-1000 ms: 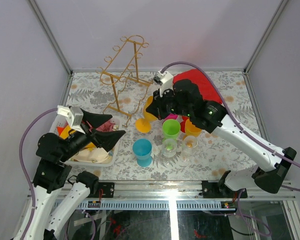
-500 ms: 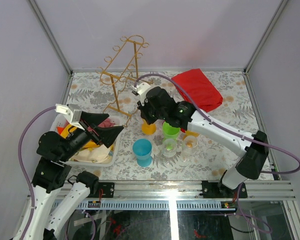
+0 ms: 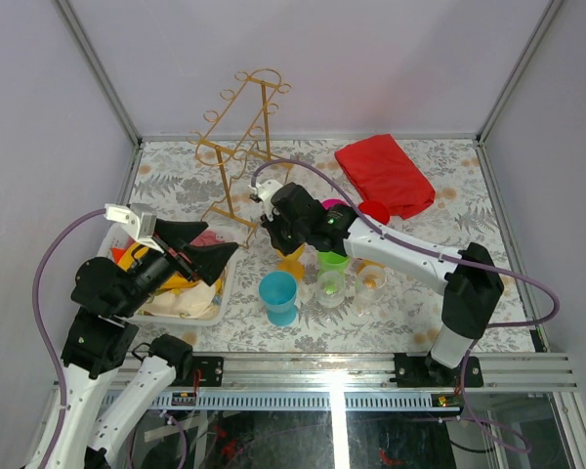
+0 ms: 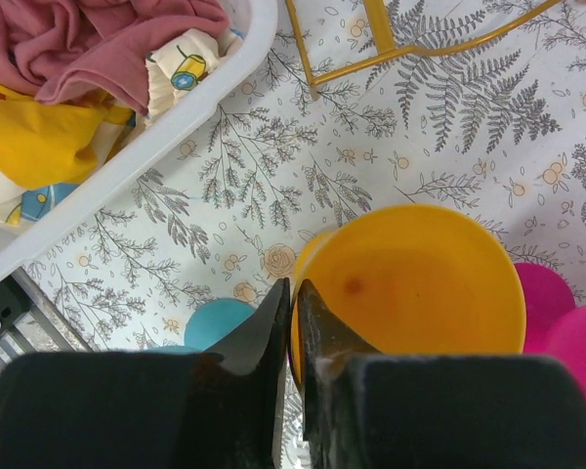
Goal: Take the wine glass off the wine glass rack
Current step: Place the wine glass at the center of the board.
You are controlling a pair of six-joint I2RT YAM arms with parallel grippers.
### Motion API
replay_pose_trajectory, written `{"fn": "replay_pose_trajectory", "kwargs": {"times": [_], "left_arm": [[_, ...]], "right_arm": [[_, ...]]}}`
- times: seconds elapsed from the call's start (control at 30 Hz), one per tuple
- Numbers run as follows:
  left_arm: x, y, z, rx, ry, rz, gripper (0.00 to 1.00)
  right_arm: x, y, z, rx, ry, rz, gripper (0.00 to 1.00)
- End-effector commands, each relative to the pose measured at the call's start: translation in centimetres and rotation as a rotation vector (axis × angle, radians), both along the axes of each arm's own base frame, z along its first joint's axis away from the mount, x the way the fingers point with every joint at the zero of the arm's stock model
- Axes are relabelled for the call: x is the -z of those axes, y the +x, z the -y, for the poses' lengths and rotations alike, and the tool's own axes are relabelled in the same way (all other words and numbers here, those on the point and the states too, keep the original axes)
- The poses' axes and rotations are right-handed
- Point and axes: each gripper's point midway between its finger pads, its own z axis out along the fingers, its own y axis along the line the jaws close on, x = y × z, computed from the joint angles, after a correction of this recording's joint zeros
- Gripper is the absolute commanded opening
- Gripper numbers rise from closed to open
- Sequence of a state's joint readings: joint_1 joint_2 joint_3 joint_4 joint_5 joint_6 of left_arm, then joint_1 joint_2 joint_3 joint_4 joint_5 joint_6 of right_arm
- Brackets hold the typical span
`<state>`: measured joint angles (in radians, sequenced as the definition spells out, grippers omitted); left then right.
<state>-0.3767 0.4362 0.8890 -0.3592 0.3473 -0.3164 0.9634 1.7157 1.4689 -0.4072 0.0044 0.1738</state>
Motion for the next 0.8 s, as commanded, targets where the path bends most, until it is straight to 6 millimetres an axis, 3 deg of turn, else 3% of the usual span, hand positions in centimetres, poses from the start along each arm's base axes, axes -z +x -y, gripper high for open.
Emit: {"fn": "replay_pose_trajectory", "kwargs": {"times": [0.0, 0.13, 0.23, 0.47, 0.53, 0.6, 0.77], "left_arm": [[-1.6, -0.2, -0.7, -0.036, -0.01, 0.047, 1.0], [-1.4, 0.0, -0.8, -0.045, -0.007, 0.038, 1.0], [-1.4, 0.0, -0.8, -0.044, -0.007, 0.034, 1.0], [-2.0, 0.9, -2.1, -0.142, -0.056, 0.005, 1.0], [-2.3, 1.6, -3.2, -0.223, -0.102, -0.032, 1.0], [-2.6, 2.2, -3.8, -0.271, -0.118, -0.066, 1.0], [-1.9, 4.5, -5.4, -0.416, -0.106, -0.191, 1.0]], "right_arm": [[-1.3, -0.1, -1.5, -0.014, 0.07, 0.015, 0.15], [-1.6, -0.2, -1.3, -0.014, 0.069, 0.013, 0.23], [-3.2, -0.4, -1.2, -0.017, 0.088, 0.022, 0.34], [-12.4, -0.6, 1.2, 0.007, 0.212, 0.184, 0.49], [-15.2, -0.5, 3.0, 0.045, 0.246, 0.268, 0.6], [-18.1, -0.2, 6.1, 0.127, 0.281, 0.386, 0.71], [-22.0, 0.4, 14.3, 0.356, 0.3, 0.654, 0.92]]}}
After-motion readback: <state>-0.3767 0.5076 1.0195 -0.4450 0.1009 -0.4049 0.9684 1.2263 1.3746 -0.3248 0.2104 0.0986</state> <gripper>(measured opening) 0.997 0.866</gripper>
